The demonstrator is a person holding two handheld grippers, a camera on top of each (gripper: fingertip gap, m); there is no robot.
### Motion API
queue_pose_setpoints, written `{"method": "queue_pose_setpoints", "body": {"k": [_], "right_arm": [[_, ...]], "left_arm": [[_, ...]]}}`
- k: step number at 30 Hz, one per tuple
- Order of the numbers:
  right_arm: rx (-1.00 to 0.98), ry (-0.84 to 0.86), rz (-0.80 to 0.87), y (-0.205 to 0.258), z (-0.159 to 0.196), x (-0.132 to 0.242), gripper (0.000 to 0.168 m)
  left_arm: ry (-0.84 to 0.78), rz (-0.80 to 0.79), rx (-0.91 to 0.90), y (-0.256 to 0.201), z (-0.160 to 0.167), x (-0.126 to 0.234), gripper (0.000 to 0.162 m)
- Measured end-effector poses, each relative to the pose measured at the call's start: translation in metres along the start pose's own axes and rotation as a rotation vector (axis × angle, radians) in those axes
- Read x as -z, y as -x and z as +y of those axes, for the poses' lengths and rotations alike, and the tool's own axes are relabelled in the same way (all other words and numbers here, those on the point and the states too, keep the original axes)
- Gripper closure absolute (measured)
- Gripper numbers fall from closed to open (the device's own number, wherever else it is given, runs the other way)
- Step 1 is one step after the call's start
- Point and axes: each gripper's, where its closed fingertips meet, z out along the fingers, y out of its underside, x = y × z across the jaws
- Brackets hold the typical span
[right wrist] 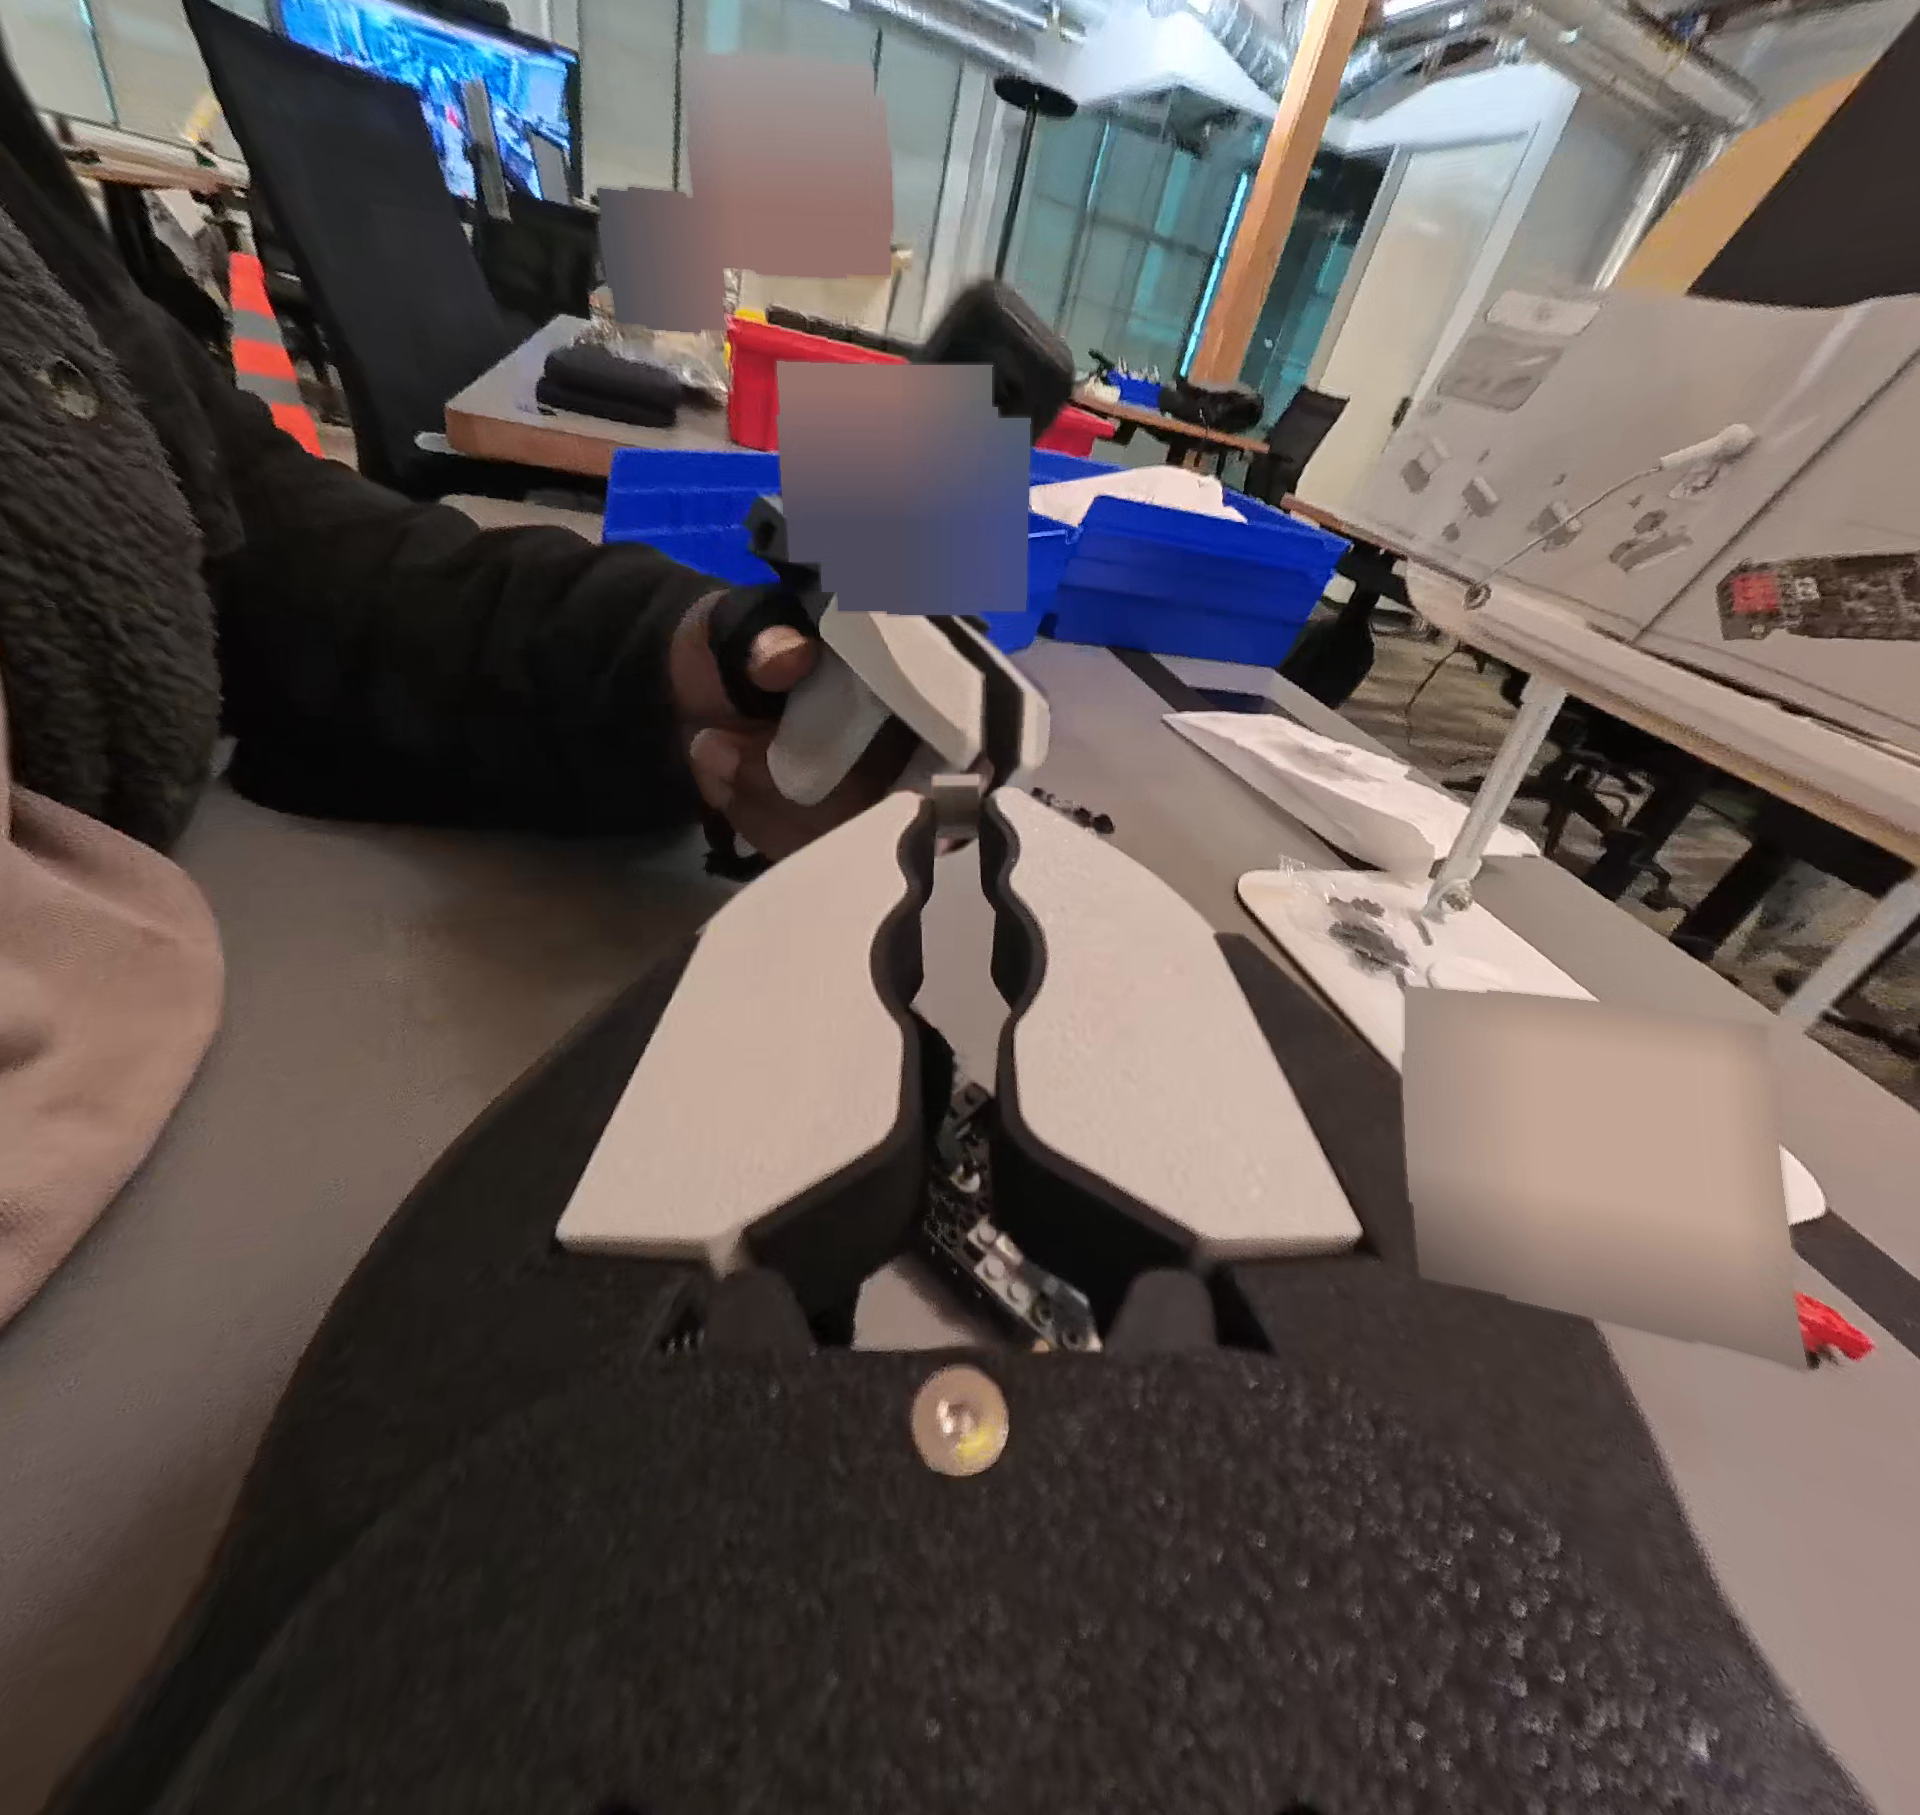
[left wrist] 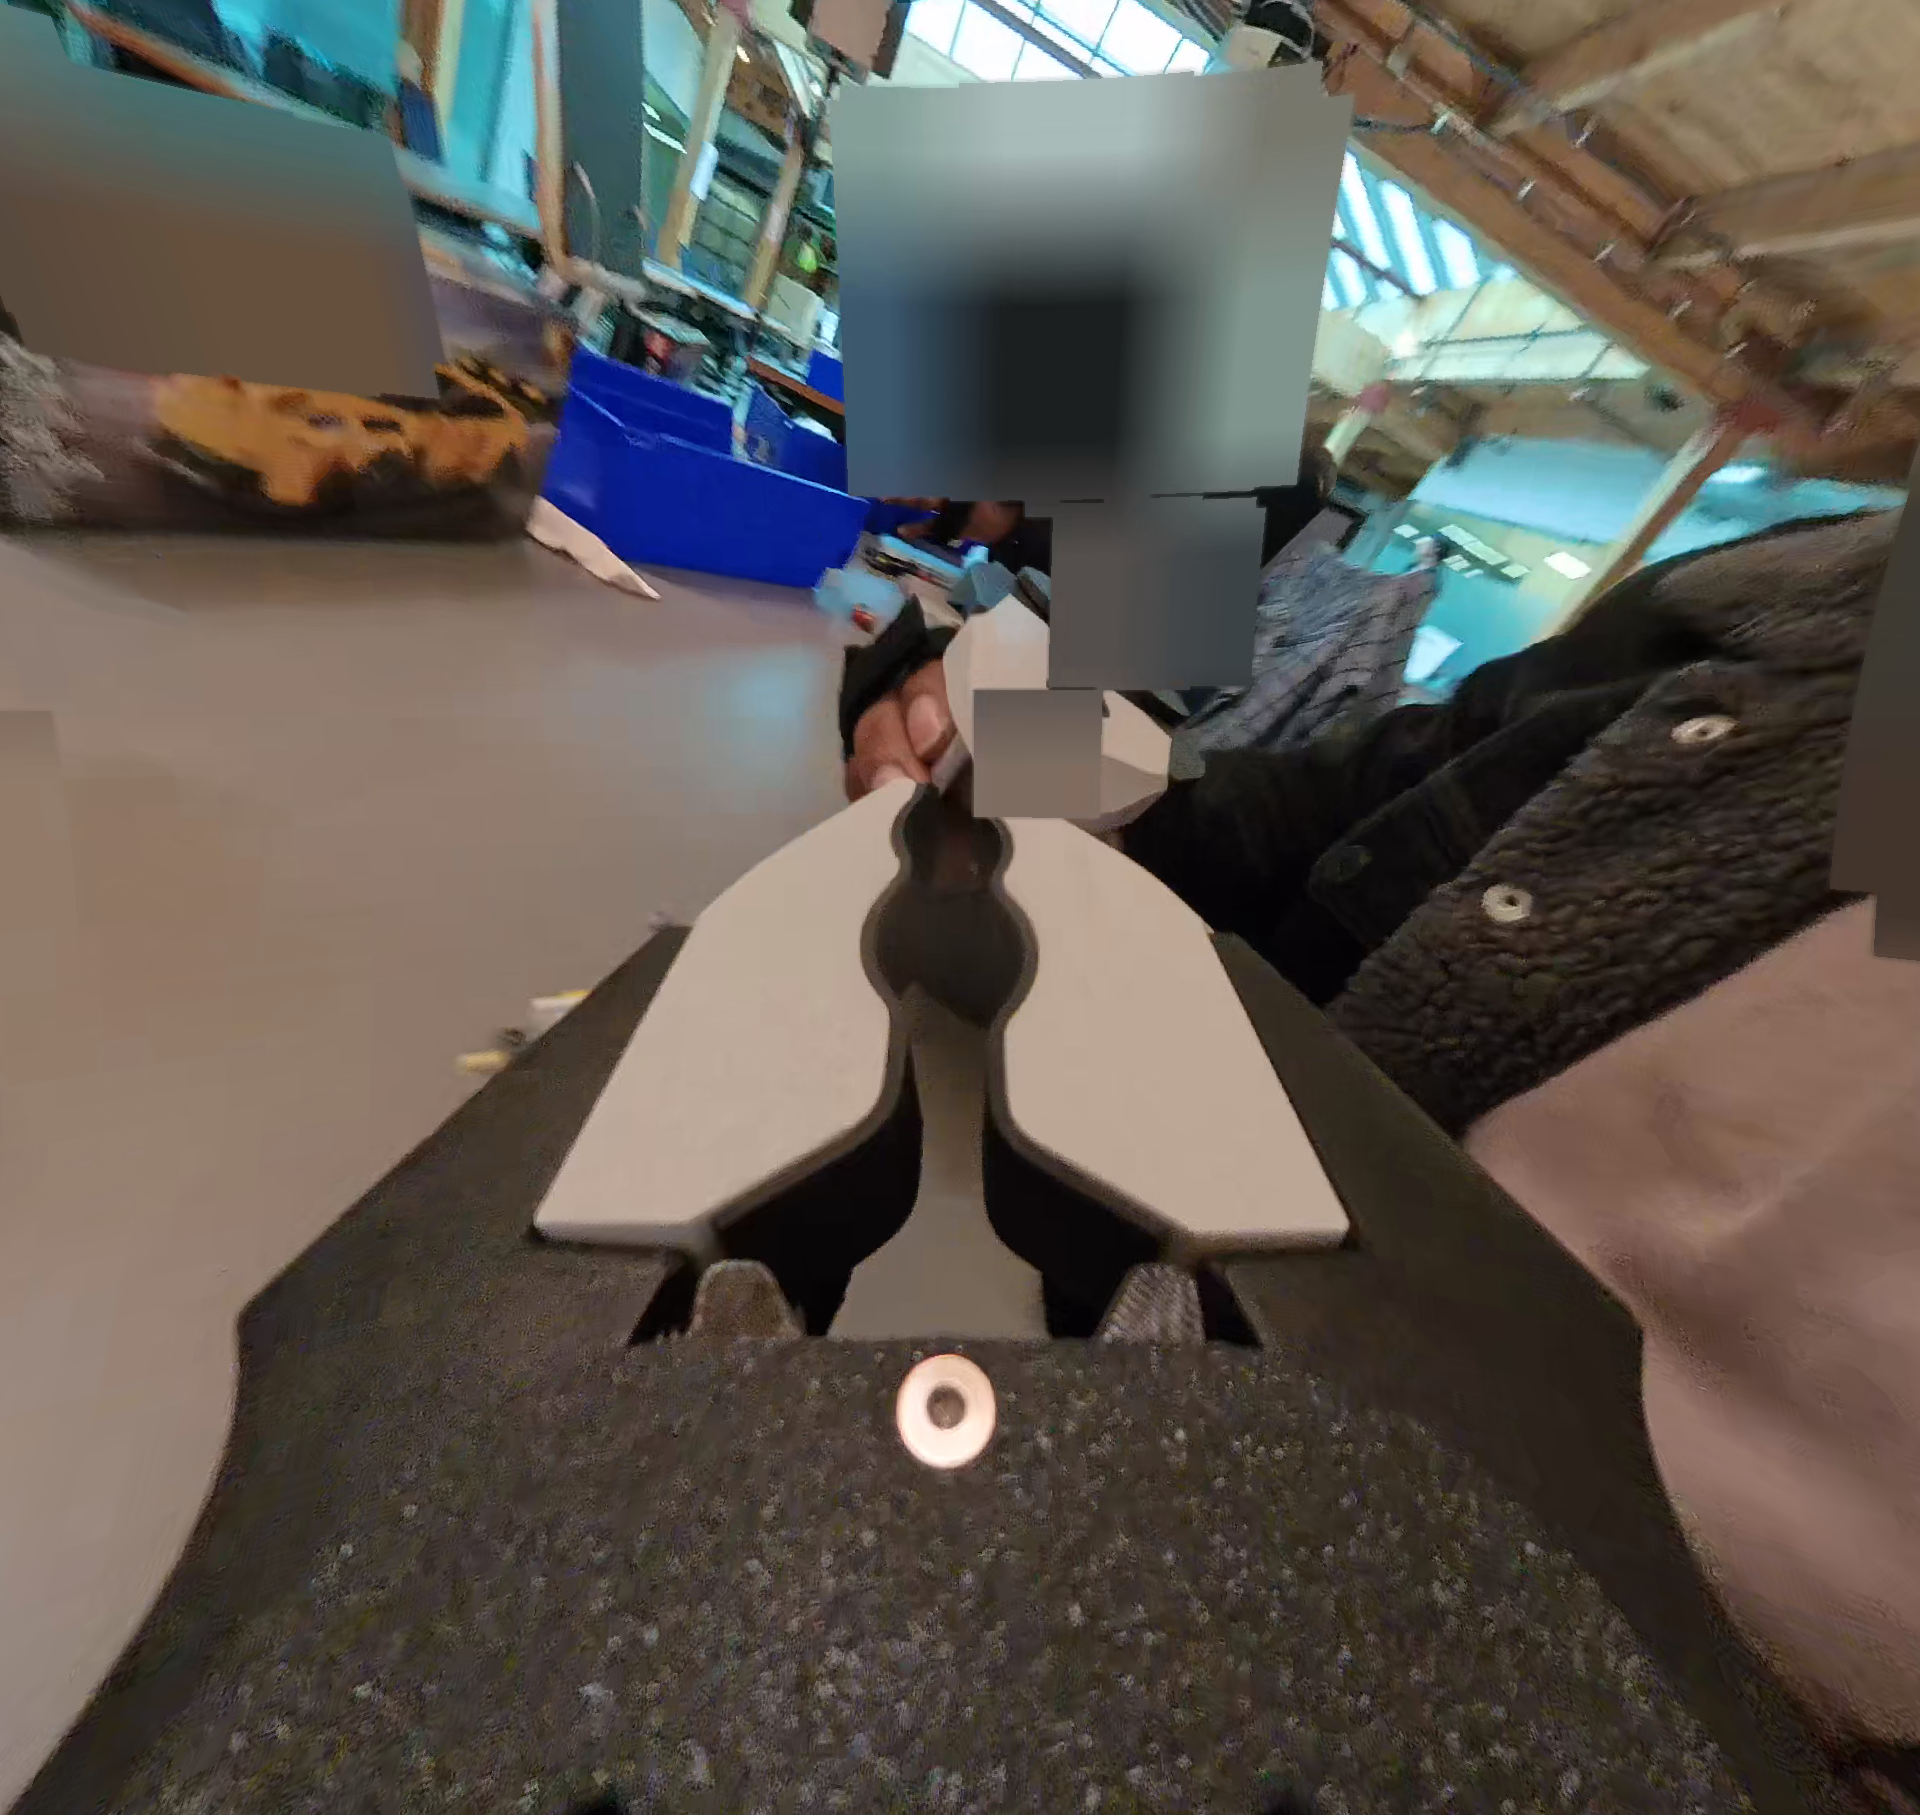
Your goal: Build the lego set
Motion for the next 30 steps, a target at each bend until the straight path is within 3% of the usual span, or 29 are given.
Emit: {"method": "queue_pose_setpoints", "body": {"k": [5, 11, 14, 18, 24, 30], "right_arm": [[0.088, -0.003, -0.003, 0.006, -0.002, -0.002, 0.161], [0.248, 0.047, 0.020, 0.009, 0.001, -0.003, 0.161], [0.327, 0.082, 0.019, 0.011, 0.006, -0.003, 0.161], [0.393, 0.106, 0.028, 0.013, 0.008, -0.003, 0.161], [0.470, 0.131, 0.049, 0.014, 0.010, -0.004, 0.161], [0.458, 0.151, 0.058, 0.011, 0.015, -0.005, 0.161]], "left_arm": [[0.039, 0.149, 0.288, -0.010, 0.014, -0.011, 0.144], [0.027, 0.225, 0.427, -0.015, 0.014, -0.011, 0.152], [0.018, 0.285, 0.492, -0.020, 0.013, -0.011, 0.147], [0.031, 0.272, 0.505, -0.017, 0.017, -0.012, 0.154], [0.053, 0.264, 0.521, -0.016, 0.022, -0.014, 0.151], [0.061, 0.233, 0.506, -0.012, 0.024, -0.015, 0.154]]}}
